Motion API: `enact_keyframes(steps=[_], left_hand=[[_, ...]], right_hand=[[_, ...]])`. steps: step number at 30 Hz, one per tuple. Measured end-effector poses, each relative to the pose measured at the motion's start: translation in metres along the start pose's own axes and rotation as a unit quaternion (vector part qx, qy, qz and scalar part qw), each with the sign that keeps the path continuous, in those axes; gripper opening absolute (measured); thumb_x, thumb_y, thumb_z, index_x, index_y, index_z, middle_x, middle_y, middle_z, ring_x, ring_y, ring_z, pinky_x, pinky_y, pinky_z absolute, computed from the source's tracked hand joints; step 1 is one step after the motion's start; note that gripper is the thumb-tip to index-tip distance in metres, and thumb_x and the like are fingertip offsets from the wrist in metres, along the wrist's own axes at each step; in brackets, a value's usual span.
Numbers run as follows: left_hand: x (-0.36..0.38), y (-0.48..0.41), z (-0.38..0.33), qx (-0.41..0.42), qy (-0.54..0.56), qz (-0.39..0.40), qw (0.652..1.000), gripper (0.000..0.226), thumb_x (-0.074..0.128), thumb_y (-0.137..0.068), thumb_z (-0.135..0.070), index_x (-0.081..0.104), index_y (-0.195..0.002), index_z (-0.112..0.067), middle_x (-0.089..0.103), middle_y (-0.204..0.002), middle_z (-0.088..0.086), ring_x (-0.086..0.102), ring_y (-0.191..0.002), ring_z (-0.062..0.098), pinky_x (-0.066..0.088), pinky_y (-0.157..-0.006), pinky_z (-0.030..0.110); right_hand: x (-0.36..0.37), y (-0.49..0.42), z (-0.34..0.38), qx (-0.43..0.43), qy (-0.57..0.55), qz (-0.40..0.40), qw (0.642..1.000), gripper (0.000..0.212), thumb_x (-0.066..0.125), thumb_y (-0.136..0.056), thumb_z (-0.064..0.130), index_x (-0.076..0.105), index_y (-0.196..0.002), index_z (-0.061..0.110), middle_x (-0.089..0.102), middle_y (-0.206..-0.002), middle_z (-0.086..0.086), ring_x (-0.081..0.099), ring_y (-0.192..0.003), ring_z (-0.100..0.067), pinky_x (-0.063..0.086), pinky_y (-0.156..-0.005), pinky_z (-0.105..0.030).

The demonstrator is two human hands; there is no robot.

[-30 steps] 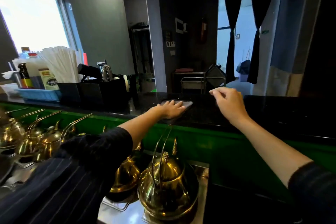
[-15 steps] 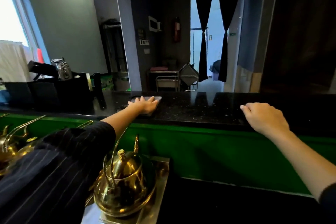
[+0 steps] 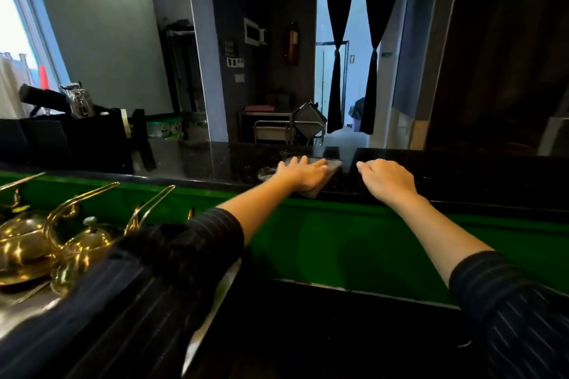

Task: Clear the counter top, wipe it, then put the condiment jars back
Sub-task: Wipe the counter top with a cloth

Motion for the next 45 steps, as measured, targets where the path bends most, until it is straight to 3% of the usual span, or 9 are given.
enact_keyframes(steps=[3, 5, 9, 12, 19, 33, 38, 42, 45], left_hand=[[-0.006, 0.006, 0.062, -0.094, 0.013, -0.016, 0.995, 0.055, 0.009, -0.098, -0.054, 0.009, -0.151, -0.037, 0.008, -0.161, 0.007, 0.009, -0.147, 0.031, 0.006, -0.116, 0.055], [-0.007, 0.011, 0.096, -0.159, 0.009, -0.014, 0.987, 0.055, 0.008, -0.098, -0.056, 0.009, -0.150, -0.039, 0.007, -0.161, 0.006, 0.008, -0.147, 0.031, 0.005, -0.117, 0.056], [-0.006, 0.015, 0.075, -0.210, -0.006, -0.028, 0.977, 0.057, 0.009, -0.096, -0.056, 0.010, -0.151, -0.038, 0.007, -0.161, 0.007, 0.008, -0.147, 0.034, 0.003, -0.116, 0.059], [0.002, 0.012, 0.008, -0.165, -0.016, -0.046, 0.985, 0.058, 0.009, -0.096, -0.056, 0.013, -0.151, -0.036, 0.011, -0.160, 0.010, 0.011, -0.146, 0.036, 0.006, -0.114, 0.061], [0.019, 0.012, -0.135, -0.043, 0.007, -0.042, 0.998, 0.055, 0.011, -0.098, -0.051, 0.016, -0.150, -0.036, 0.012, -0.159, 0.013, 0.012, -0.145, 0.036, 0.006, -0.113, 0.061], [0.011, 0.025, -0.062, -0.093, 0.002, -0.071, 0.993, 0.049, 0.014, -0.100, -0.048, 0.016, -0.149, -0.041, 0.015, -0.160, 0.008, 0.014, -0.146, 0.031, 0.007, -0.115, 0.057], [0.003, 0.036, -0.077, 0.012, 0.148, 0.048, 0.988, 0.084, 0.052, -0.068, -0.057, 0.014, -0.143, -0.057, -0.001, -0.161, 0.001, -0.006, -0.147, 0.033, -0.007, -0.113, 0.063], [0.004, 0.052, -0.069, 0.091, -0.083, 0.036, 0.992, 0.116, 0.074, -0.074, -0.043, -0.014, -0.149, -0.037, -0.013, -0.160, -0.002, -0.013, -0.147, 0.022, -0.005, -0.111, 0.063], [0.015, 0.054, -0.072, 0.114, -0.104, -0.053, 0.987, 0.096, 0.061, -0.088, -0.034, -0.010, -0.151, -0.024, 0.000, -0.161, 0.003, -0.002, -0.148, 0.017, -0.004, -0.115, 0.054]], right_hand=[[-0.025, 0.002, -0.037, -0.020, -0.081, 0.067, 0.994, 0.049, 0.030, -0.103, 0.041, 0.063, -0.121, 0.009, 0.058, -0.131, -0.013, 0.050, -0.123, -0.033, 0.039, -0.098, -0.042], [-0.043, 0.007, -0.080, -0.044, -0.019, 0.041, 0.998, 0.048, 0.027, -0.104, 0.041, 0.061, -0.126, 0.016, 0.054, -0.138, -0.007, 0.046, -0.129, -0.029, 0.033, -0.106, -0.045], [-0.049, 0.019, -0.132, -0.007, 0.073, 0.054, 0.996, 0.046, 0.022, -0.104, 0.041, 0.058, -0.123, 0.020, 0.057, -0.131, -0.006, 0.051, -0.121, -0.030, 0.038, -0.099, -0.045], [-0.042, 0.012, -0.131, -0.014, 0.065, 0.031, 0.997, 0.044, 0.026, -0.103, 0.042, 0.058, -0.116, 0.014, 0.058, -0.117, -0.009, 0.055, -0.107, -0.031, 0.039, -0.082, -0.041], [-0.044, 0.012, -0.139, -0.028, 0.031, 0.028, 0.999, 0.045, 0.023, -0.103, 0.037, 0.060, -0.112, 0.013, 0.056, -0.117, -0.011, 0.052, -0.110, -0.032, 0.040, -0.084, -0.044], [-0.043, 0.013, -0.136, -0.030, 0.039, 0.002, 0.999, 0.042, 0.022, -0.103, 0.031, 0.060, -0.106, 0.011, 0.056, -0.110, -0.011, 0.052, -0.104, -0.031, 0.038, -0.077, -0.040], [-0.041, 0.010, -0.143, -0.050, 0.026, 0.009, 0.998, 0.047, 0.020, -0.102, 0.037, 0.056, -0.085, 0.011, 0.055, -0.104, -0.011, 0.051, -0.099, -0.031, 0.039, -0.081, -0.043], [-0.040, 0.009, -0.145, -0.048, 0.024, 0.020, 0.998, 0.048, 0.019, -0.102, 0.041, 0.054, -0.087, 0.012, 0.054, -0.111, -0.013, 0.050, -0.102, -0.032, 0.040, -0.087, -0.045], [-0.037, 0.007, -0.143, -0.044, 0.036, 0.023, 0.998, 0.054, 0.018, -0.102, 0.042, 0.060, -0.106, 0.008, 0.054, -0.116, -0.014, 0.049, -0.108, -0.031, 0.039, -0.088, -0.045]])
Point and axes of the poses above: each hand's wrist, its own y-axis away from the middle knuckle, its own x-axis out of the palm, z = x × y, the point moved 2 cm from there along -y, towards the middle knuckle
